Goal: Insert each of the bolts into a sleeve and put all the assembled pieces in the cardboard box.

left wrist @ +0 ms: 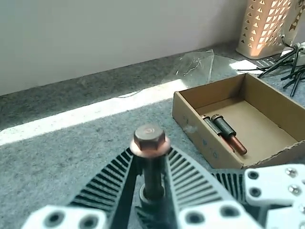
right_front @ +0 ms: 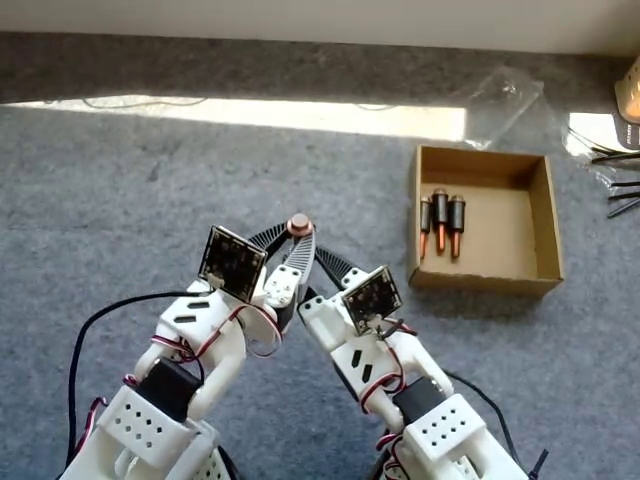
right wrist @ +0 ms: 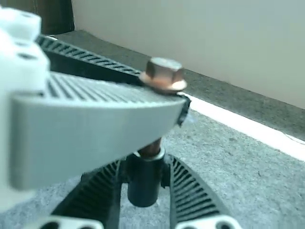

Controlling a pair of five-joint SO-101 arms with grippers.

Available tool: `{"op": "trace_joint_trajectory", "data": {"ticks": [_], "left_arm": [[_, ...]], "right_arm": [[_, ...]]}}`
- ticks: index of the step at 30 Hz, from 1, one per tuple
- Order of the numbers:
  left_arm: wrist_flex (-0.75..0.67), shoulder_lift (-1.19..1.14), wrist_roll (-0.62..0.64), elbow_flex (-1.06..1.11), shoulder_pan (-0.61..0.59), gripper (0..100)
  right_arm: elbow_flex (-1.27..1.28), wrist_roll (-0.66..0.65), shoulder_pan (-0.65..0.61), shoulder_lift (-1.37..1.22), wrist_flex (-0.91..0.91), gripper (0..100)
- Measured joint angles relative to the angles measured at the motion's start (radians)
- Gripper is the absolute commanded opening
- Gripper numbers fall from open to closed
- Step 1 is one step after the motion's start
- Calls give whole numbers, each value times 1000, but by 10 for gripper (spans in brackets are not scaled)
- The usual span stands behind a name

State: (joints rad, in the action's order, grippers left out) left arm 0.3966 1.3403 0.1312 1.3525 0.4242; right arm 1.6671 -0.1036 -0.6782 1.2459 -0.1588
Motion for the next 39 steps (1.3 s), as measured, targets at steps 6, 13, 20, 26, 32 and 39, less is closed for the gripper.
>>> {"op": "trace_joint_trajectory", "data": {"ticks": [6,13,20,26,32,39], "left_arm": [[-101,-12,58,89,0,7],[-114,-14,78,92,-17,11],[-114,-14,77,92,-20,179],[-115,-14,72,94,-52,200],[-115,-14,72,94,-48,200],[-115,-14,18,71,-72,197]], "right_arm": [[0,0,3,0,0,5],[0,0,8,0,0,5],[0,0,8,0,0,5],[0,-2,5,2,-2,5],[0,-2,5,0,0,5],[0,-2,5,0,0,5]]}}
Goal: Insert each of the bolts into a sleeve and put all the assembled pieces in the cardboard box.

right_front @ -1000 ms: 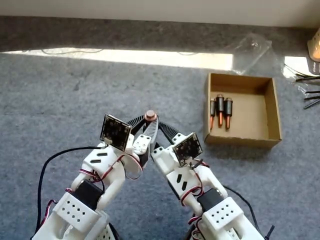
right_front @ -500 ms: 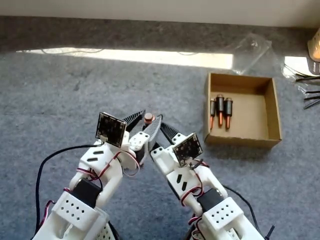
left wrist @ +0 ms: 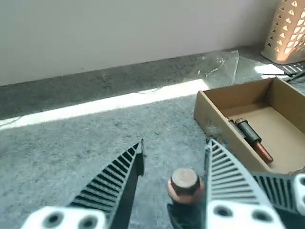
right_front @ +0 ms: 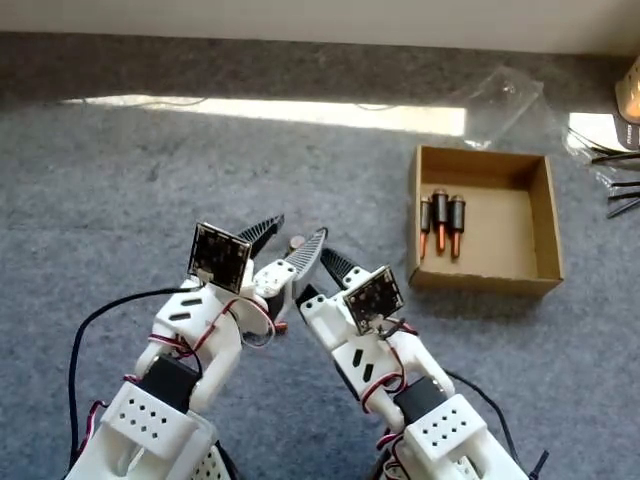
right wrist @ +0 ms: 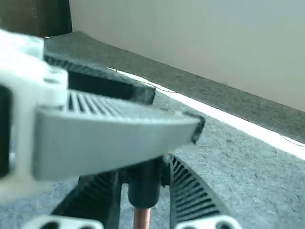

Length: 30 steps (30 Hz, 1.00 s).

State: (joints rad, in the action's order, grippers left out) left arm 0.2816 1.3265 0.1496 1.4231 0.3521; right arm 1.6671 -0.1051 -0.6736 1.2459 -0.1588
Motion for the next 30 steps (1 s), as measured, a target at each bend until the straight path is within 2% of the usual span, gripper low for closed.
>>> {"op": "trace_joint_trajectory", "data": {"ticks": [6,13,18,21,26,30], "left_arm": [[6,12,-35,-86,-92,188],[201,272,-77,-107,-221,2],[301,483,-161,-80,-238,6],[319,482,-169,-80,-259,5],[364,483,-170,-74,-370,6],[433,483,-170,-74,-425,6]], "right_arm": [[0,0,0,0,0,5],[0,0,40,0,0,5],[0,0,97,0,0,5],[0,0,101,0,0,5],[0,0,101,0,3,5],[-2,0,101,0,135,5]]}}
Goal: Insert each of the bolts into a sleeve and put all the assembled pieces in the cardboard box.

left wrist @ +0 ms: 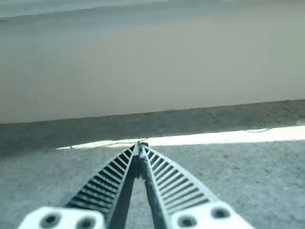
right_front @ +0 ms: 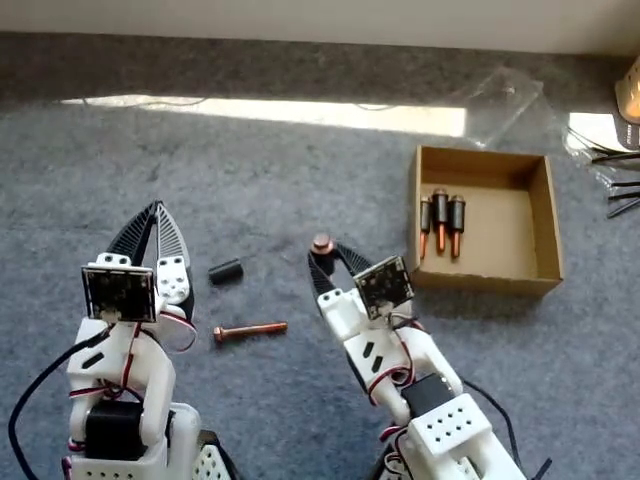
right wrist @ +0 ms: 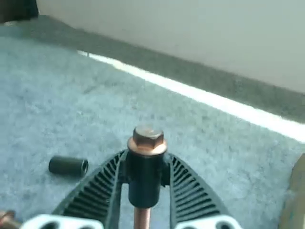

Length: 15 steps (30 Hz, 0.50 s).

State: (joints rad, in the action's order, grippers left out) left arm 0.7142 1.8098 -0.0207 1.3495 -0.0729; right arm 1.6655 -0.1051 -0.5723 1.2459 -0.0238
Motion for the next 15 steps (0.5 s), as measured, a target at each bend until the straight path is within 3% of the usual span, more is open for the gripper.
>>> {"op": "trace_joint_trajectory", "data": {"ticks": [4,11,15], "left_arm": [[57,0,0,0,-9,6],[109,-3,0,103,-9,6],[109,-3,0,143,-9,6]], "right_arm": [[-51,0,44,0,215,5],[-365,0,328,-3,572,5],[-528,-26,413,-5,701,5]]}}
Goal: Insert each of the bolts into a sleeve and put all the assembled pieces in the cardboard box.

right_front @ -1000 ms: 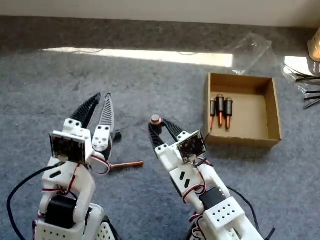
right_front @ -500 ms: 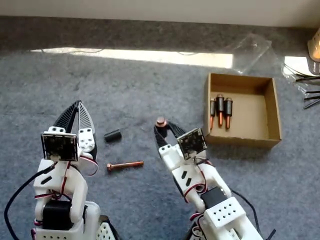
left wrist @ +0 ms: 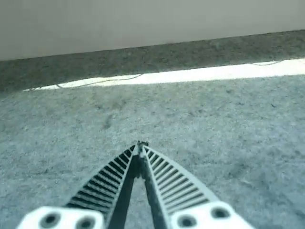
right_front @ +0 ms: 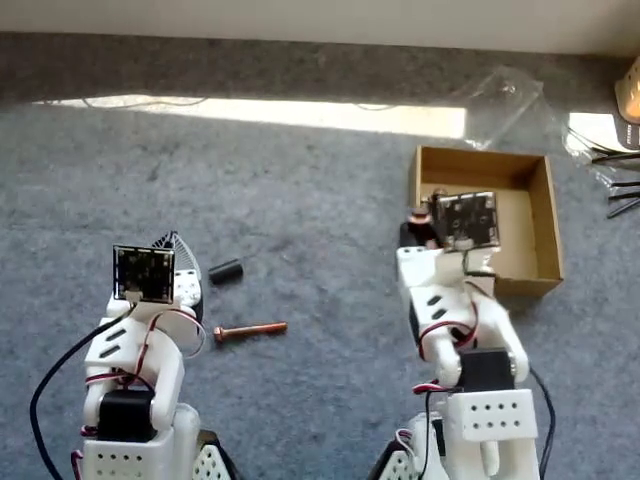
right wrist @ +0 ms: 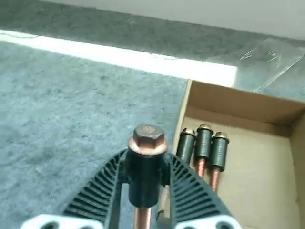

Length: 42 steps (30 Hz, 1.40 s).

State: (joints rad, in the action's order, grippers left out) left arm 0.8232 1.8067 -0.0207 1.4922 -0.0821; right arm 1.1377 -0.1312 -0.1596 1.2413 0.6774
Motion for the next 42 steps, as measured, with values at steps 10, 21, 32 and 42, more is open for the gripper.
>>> {"op": "trace_joint_trajectory", "data": {"ticks": [10,21,32,42], "left_arm": [[0,2,-2,58,0,7],[0,2,-2,58,0,7],[2,2,-2,89,-2,7],[2,2,-2,89,-2,7]], "right_arm": [[-226,-55,170,-77,57,5],[-559,-63,298,-749,57,5],[-928,-64,301,-1392,61,7],[-1169,-66,304,-1640,186,9]]}}
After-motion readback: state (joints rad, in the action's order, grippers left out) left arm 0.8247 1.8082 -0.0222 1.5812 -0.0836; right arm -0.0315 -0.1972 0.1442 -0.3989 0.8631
